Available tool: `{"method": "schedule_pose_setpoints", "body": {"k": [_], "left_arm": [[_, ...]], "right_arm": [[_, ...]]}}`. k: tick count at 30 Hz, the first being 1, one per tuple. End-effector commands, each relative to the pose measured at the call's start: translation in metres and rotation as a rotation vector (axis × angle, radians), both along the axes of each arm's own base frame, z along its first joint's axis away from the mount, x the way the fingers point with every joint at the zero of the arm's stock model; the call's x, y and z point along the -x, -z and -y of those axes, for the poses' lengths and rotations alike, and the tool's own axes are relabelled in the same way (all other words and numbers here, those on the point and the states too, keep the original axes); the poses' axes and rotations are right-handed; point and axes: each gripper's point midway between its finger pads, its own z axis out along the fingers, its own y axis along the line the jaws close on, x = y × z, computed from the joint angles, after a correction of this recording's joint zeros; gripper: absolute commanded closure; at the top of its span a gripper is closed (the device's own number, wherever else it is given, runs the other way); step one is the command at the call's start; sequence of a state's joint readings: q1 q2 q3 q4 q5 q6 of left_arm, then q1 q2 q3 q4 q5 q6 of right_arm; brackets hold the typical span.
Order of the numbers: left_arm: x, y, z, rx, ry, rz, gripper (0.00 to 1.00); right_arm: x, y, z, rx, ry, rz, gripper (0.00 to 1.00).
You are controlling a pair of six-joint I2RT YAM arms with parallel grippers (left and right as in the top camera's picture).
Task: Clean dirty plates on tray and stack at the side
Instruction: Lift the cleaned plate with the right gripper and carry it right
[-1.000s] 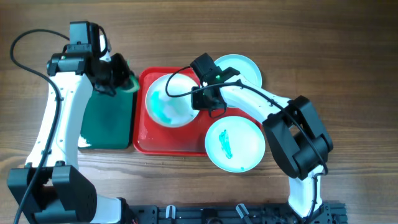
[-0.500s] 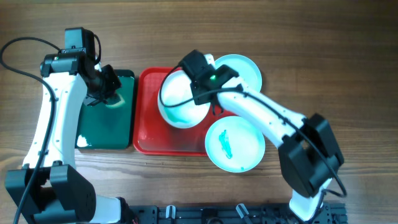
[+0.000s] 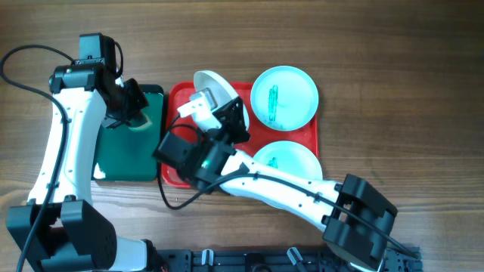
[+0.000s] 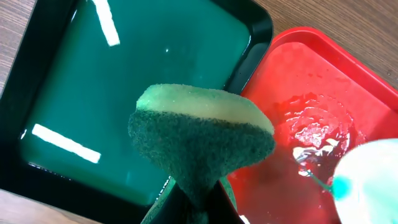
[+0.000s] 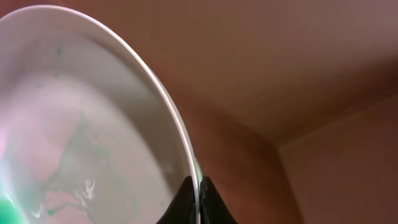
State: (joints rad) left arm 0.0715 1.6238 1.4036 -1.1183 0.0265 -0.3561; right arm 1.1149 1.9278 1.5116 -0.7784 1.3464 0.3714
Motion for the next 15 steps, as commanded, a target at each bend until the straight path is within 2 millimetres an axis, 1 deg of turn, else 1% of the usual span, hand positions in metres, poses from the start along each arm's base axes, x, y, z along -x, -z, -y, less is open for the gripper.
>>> {"method": "schedule_pose_setpoints", "body": {"k": [1, 7, 15], "left_arm": [[-0.002, -0.005, -0.003, -0.013, 0.001, 0.018, 0.96], [-0.002, -0.005, -0.003, -0.013, 0.001, 0.018, 0.96], [-0.002, -0.005, -0.003, -0.013, 0.001, 0.018, 0.96]], "right_arm": [[0.0, -0.026, 0.007, 0.019, 0.044, 0.108, 0.96], [-0.001, -0.018, 0.004, -0.009, 0.025, 0.064, 0.96], [-0.001, -0.016, 0.003, -0.027, 0.024, 0.059, 0.96]]}}
